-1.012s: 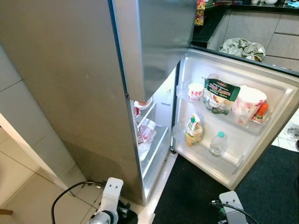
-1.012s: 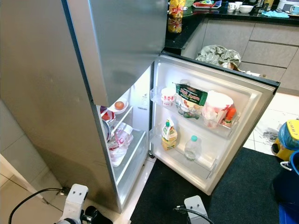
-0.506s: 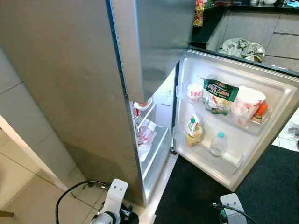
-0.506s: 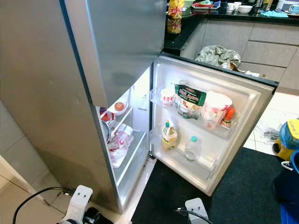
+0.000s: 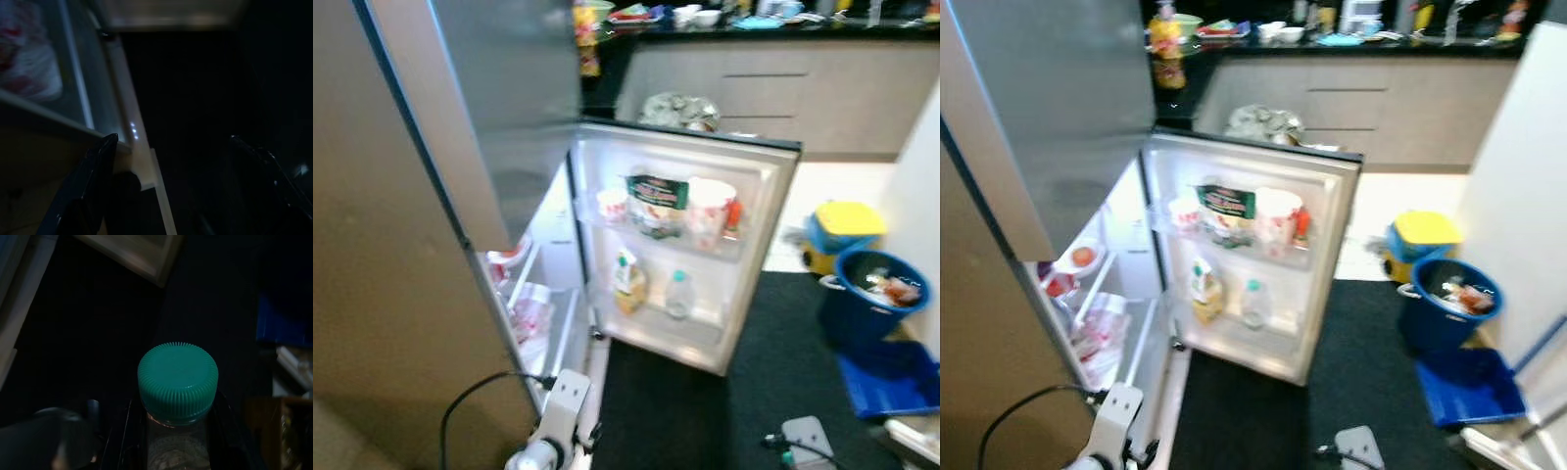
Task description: Restocking fridge
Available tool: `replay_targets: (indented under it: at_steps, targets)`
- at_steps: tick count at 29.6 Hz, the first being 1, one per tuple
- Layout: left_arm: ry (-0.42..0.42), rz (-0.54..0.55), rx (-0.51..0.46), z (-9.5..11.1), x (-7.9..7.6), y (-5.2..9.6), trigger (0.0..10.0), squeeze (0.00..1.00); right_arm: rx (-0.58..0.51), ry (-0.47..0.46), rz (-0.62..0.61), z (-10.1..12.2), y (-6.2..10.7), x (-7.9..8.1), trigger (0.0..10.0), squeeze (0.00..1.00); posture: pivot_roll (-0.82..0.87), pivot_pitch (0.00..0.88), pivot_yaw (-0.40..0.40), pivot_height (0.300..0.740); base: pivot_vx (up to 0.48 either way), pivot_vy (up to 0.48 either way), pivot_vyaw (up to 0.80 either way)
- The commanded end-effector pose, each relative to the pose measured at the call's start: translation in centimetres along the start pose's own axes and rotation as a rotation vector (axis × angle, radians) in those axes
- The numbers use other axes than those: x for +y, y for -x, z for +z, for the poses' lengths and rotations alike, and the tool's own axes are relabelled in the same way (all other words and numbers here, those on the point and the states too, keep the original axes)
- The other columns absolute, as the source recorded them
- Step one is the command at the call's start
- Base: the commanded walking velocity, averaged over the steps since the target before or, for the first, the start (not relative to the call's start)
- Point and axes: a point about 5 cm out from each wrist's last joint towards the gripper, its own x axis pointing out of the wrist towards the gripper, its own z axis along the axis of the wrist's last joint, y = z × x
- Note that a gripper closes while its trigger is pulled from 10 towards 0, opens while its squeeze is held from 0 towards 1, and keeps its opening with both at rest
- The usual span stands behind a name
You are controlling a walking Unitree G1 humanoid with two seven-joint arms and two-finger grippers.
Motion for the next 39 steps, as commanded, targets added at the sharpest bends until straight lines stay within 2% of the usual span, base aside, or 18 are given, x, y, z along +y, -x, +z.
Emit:
replay_targets:
  at_steps: [1, 18, 25, 27, 30, 31, 33, 39]
  targets:
    - [-0.021, -0.007, 0.000, 0.1, 0.0, 0.0, 10.0, 0.00, -0.014, -0.010, -0.005, 0.1, 0.0, -0.1, 10.0, 0.00, -0.11, 0.003, 0.057, 0.740, 0.000, 0.000, -0.78]
    - [-0.032, -0.010, -0.022, 0.8, 0.1, -0.3, 10.0, 0.00, -0.001, -0.018, 0.002, -0.3, 0.1, -0.3, 10.0, 0.00, -0.11, 0.003, 0.056, 0.740, 0.000, 0.000, -0.78]
    - [-0.031, -0.003, -0.021, 0.5, 0.2, -0.1, 10.0, 0.00, -0.012, -0.004, 0.057, -0.1, 0.1, 0.2, 10.0, 0.00, -0.09, 0.008, 0.044, 0.740, 0.000, 0.000, 0.00]
    - [-0.004, 0.019, -0.029, 0.2, 0.5, 0.2, 10.0, 0.00, -0.020, 0.012, 0.081, 0.5, -0.1, 0.4, 10.0, 0.00, -0.05, 0.019, -0.013, 0.740, 0.000, 0.000, 0.00]
    - [0.006, 0.028, -0.034, 0.1, 0.7, 0.3, 10.0, 0.00, -0.022, 0.023, 0.093, 0.7, -0.2, 0.4, 10.0, 0.00, -0.05, 0.019, -0.013, 0.740, 0.000, 0.000, 0.00]
    - [0.020, 0.041, -0.041, -0.2, 0.9, 0.5, 10.0, 0.00, -0.029, 0.041, 0.115, 1.3, -0.4, 0.8, 10.0, 0.00, -0.01, 0.026, -0.046, 0.740, 0.000, 0.000, 0.00]
    - [0.023, 0.049, -0.045, -0.5, 1.0, 0.7, 10.0, 0.00, -0.038, 0.060, 0.135, 1.9, -0.6, 1.2, 10.0, 0.00, 0.01, 0.031, -0.062, 0.740, 0.000, 0.000, 0.00]
    - [0.015, 0.075, -0.057, -1.0, 1.7, 1.3, 10.0, 0.00, -0.058, 0.082, 0.180, 3.3, -0.9, 2.5, 10.0, 0.00, 0.05, 0.039, -0.073, 0.740, 0.000, 0.000, 0.00]
